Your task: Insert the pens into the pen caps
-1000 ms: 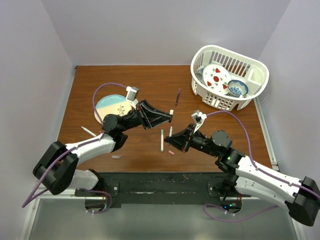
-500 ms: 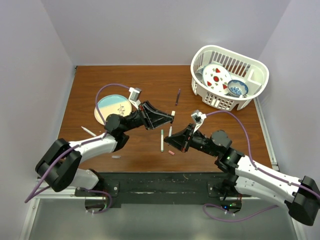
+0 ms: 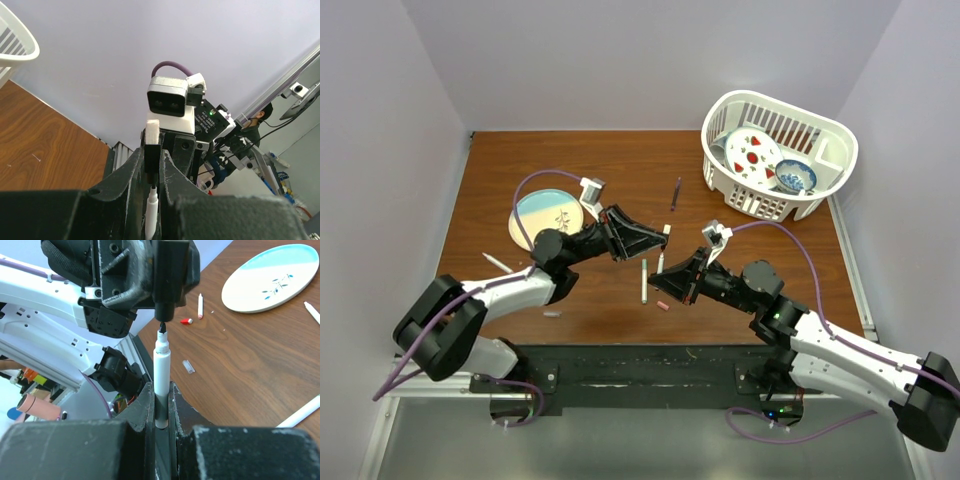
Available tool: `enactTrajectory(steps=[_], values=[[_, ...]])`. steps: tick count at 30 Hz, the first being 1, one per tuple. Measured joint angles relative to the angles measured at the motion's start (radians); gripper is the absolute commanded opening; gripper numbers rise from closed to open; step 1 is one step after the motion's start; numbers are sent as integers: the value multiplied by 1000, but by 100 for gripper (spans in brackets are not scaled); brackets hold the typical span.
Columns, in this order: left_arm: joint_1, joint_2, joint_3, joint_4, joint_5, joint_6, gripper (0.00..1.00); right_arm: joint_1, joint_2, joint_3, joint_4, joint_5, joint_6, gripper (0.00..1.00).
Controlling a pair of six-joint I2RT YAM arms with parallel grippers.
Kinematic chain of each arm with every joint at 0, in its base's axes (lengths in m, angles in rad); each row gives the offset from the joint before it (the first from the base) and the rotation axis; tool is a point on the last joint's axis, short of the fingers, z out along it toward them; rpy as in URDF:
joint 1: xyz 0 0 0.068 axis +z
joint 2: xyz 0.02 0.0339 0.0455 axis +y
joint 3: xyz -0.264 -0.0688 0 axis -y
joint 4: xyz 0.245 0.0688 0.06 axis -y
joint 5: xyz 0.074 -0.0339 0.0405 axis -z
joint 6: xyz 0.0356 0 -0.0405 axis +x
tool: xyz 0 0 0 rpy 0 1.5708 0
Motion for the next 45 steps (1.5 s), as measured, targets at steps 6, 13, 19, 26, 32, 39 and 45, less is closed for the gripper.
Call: enactTrajectory(steps=[6, 13, 19, 26, 32, 39, 45], values=[[0, 27, -5, 8, 1, -10, 0, 0, -1, 0, -18, 9, 0, 0], [0, 47, -24, 27, -2, -70, 0, 0, 1, 0, -46, 11, -1, 0], [0, 48, -33, 28, -3, -87, 0, 1, -1, 0, -57, 13, -2, 0], [0, 37, -63, 27, -14, -98, 0, 3, -2, 0, -83, 14, -2, 0], [0, -9, -85, 20, -24, -82, 0, 9, -8, 0, -82, 14, -2, 0], [-3, -42, -106, 19, -31, -32, 0, 16, -13, 0, -82, 11, 0, 0], [-15, -42, -111, 22, -45, 12, 0, 16, -6, 0, -79, 11, 13, 0]])
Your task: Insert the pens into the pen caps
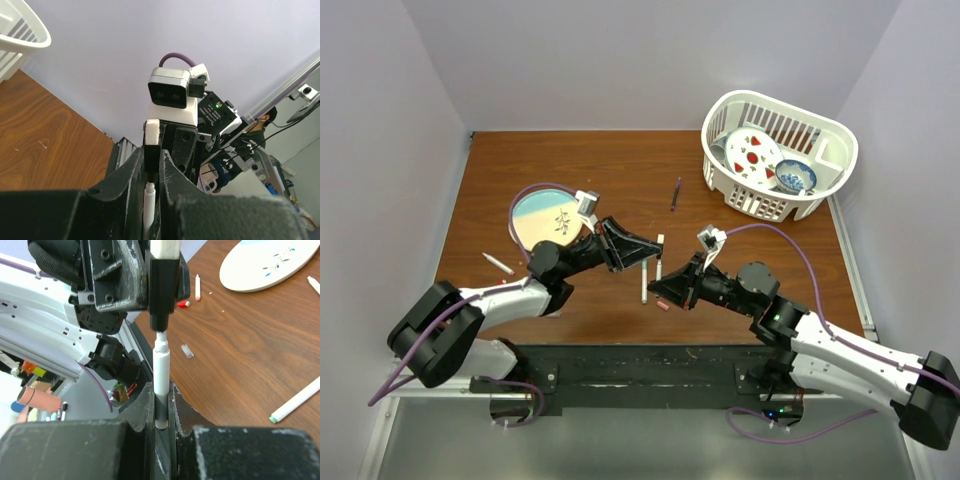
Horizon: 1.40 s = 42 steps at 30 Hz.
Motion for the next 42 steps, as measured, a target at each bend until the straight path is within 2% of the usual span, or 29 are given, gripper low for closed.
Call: enactTrajectory(steps=[20, 28, 34, 36, 37, 38, 40, 41, 42], values=[[-18, -17, -18, 0, -28, 95, 0, -1, 4, 0, -3, 8, 26, 0], [-31, -104, -31, -117, -50, 182, 0, 5, 14, 19, -3, 16, 20, 0], [-29, -112, -32, -130, -53, 192, 0, 5, 39, 27, 8, 19, 20, 0], [-29, -111, -39, -118, -53, 177, 6, 5, 39, 27, 8, 17, 13, 0], [-29, -110, -44, -107, -53, 169, 11, 5, 39, 27, 8, 13, 6, 0], [-29, -109, -48, -99, -51, 159, 22, 6, 39, 27, 9, 5, 1, 0], [-28, -109, -53, -86, -48, 141, 31, 6, 39, 27, 11, -7, -14, 0], [-28, -109, -53, -82, -43, 131, 39, 6, 39, 27, 13, -13, -22, 0], [-28, -110, -53, -78, -39, 126, 42, 5, 39, 27, 13, -19, -29, 0]])
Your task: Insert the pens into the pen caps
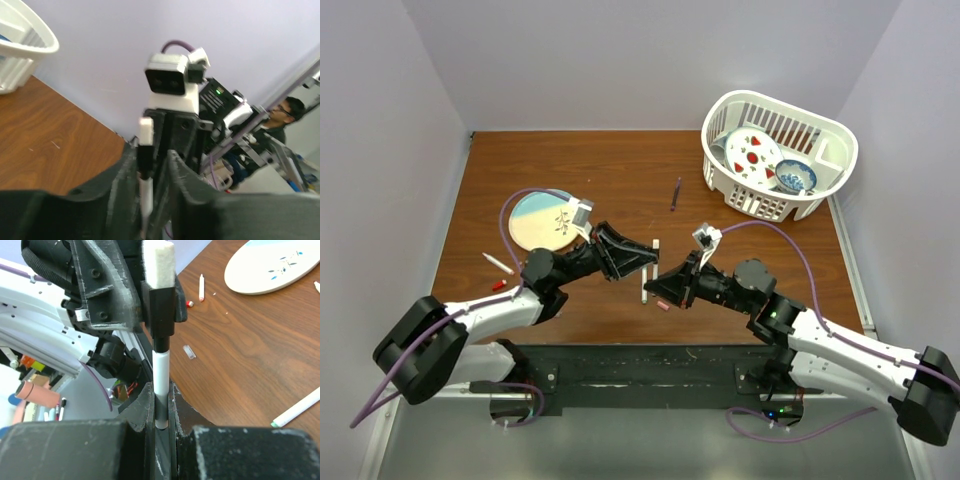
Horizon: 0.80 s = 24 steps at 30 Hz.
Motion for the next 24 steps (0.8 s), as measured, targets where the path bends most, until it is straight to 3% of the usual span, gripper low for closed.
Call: enactTrajectory(steps=[6, 8, 10, 18, 24], values=[[-3, -30, 4, -43, 50, -2, 53, -11, 1, 0, 17, 0, -8, 0], [-3, -40, 13, -69, 61, 2, 66, -13, 2, 0, 23, -2, -8, 0], [-3, -43, 30, -97, 69, 11, 69, -15, 2, 0, 27, -1, -8, 0], [-4, -41, 88, -185, 71, 49, 72, -15, 2, 0, 32, -9, -3, 0], [-4, -16, 109, -204, 70, 54, 68, -15, 8, 0, 48, -16, -2, 0]])
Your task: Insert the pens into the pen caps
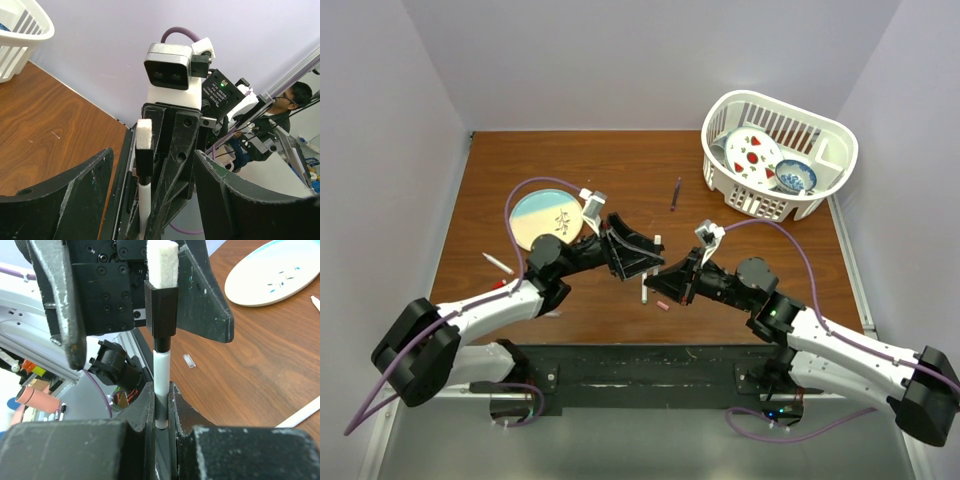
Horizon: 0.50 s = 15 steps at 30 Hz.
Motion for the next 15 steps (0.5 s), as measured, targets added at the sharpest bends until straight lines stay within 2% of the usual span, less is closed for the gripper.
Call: enactTrajectory(steps=[6, 9, 12, 13, 15], values=[[0, 7, 21, -5, 0, 0, 61, 0, 7, -5, 5, -15, 3, 0], [0, 10, 30, -4, 0, 0, 55, 0, 7, -11, 11, -18, 6, 0], [0, 15, 32, -3, 0, 0, 18, 0, 8, -16, 11, -18, 10, 0], [0, 19, 32, -3, -1, 1, 1, 0, 10, -16, 12, -21, 10, 0], [6, 30, 32, -1, 0, -2, 0, 2, 10, -16, 19, -26, 11, 0]])
